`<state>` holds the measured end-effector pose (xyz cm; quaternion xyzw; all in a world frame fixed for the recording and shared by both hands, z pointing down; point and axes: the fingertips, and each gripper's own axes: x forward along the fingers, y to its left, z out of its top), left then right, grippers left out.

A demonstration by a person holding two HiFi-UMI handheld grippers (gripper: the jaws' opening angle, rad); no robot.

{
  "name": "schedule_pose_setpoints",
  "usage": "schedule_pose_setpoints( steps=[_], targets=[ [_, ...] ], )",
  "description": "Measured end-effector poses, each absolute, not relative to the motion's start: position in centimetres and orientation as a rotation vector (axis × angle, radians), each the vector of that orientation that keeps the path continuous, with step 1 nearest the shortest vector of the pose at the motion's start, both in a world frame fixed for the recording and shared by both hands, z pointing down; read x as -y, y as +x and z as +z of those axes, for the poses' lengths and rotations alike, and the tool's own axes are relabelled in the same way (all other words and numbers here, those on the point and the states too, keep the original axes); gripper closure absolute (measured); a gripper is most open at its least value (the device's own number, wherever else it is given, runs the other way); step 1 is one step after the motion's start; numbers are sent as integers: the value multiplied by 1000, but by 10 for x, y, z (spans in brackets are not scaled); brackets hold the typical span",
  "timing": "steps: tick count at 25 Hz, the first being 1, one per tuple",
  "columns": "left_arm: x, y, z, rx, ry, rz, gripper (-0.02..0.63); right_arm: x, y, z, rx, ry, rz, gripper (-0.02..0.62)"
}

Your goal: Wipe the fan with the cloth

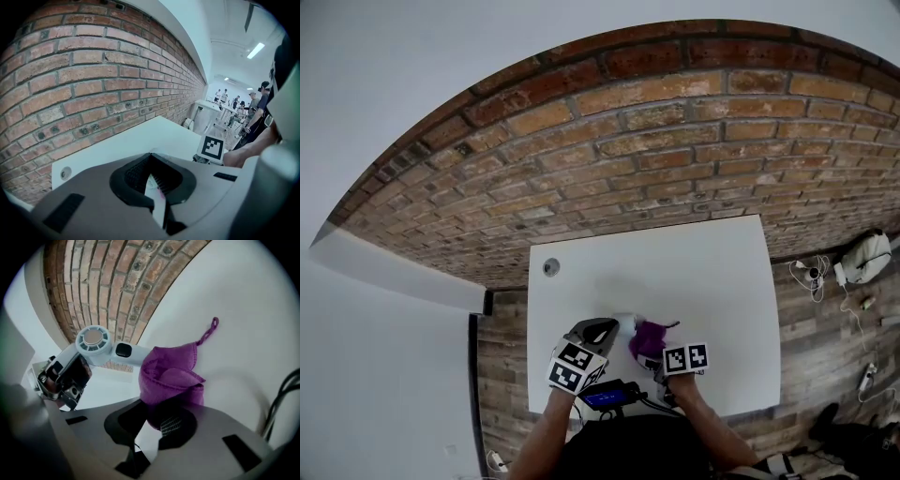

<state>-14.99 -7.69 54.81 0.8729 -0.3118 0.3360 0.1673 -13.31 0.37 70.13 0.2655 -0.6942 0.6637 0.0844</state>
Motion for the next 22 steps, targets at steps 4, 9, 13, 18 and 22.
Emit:
schedule_pose_setpoints(
  steps=[4, 9, 13, 18, 22],
  targets=[
    [76, -154, 546, 898, 2512, 958, 600, 52, -97, 665, 2239, 973, 1958, 548],
    [55, -159, 548, 794, 2482, 998, 600, 136, -89, 592, 2571, 984, 1766, 548],
    [40, -162, 567, 706, 2410, 1058, 600, 149, -121, 573, 2652, 771, 1642, 548],
    [54, -172, 570, 775, 2373, 1035, 600, 130, -135, 572, 2641, 658, 1630, 548],
    [69, -181, 570, 800, 2363, 1054, 600, 115, -125, 571, 2633, 740, 1715, 548]
  ],
)
